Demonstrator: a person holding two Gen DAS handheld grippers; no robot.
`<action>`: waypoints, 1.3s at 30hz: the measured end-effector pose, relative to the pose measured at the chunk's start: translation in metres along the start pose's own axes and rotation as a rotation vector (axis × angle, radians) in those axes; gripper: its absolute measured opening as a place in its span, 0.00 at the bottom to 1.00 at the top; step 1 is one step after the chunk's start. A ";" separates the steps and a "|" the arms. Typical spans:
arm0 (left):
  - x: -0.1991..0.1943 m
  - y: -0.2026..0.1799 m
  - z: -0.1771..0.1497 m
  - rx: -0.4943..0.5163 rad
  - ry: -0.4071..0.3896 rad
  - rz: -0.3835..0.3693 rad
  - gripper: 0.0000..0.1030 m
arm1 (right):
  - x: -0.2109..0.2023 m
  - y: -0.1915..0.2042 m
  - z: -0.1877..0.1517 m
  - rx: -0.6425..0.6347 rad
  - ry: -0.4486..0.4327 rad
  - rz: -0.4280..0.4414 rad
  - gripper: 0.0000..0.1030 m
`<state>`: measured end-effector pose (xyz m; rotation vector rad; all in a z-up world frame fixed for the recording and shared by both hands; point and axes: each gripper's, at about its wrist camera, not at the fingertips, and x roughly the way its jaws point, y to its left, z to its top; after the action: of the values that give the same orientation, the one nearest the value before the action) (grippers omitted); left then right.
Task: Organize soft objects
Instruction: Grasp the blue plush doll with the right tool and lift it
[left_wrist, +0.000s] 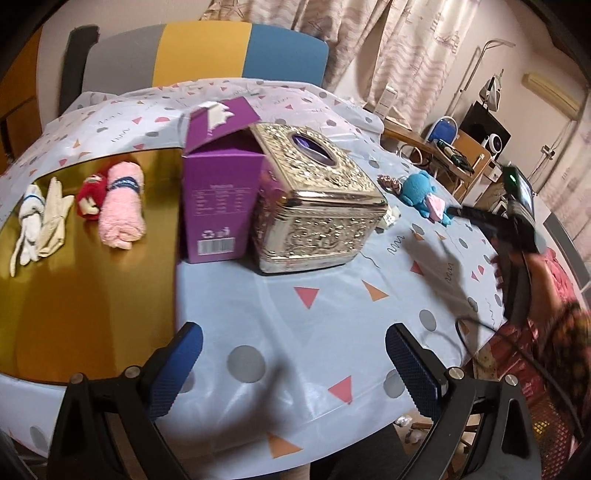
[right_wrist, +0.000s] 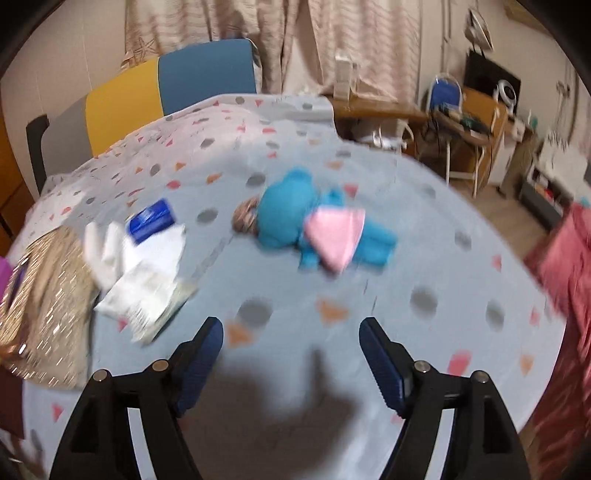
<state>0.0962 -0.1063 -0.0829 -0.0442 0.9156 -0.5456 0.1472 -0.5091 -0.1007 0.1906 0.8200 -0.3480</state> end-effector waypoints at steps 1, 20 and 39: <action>0.003 -0.002 0.001 0.000 0.006 -0.002 0.97 | 0.005 -0.002 0.008 -0.017 -0.006 -0.017 0.75; 0.037 -0.018 0.003 0.022 0.078 -0.029 0.97 | 0.134 -0.009 0.064 -0.287 0.127 -0.113 0.75; 0.032 -0.100 0.046 0.179 -0.009 -0.097 0.97 | 0.057 -0.063 -0.005 0.287 -0.043 0.202 0.25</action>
<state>0.1042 -0.2163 -0.0521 0.0709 0.8562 -0.7147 0.1562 -0.5789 -0.1483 0.5286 0.6990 -0.2767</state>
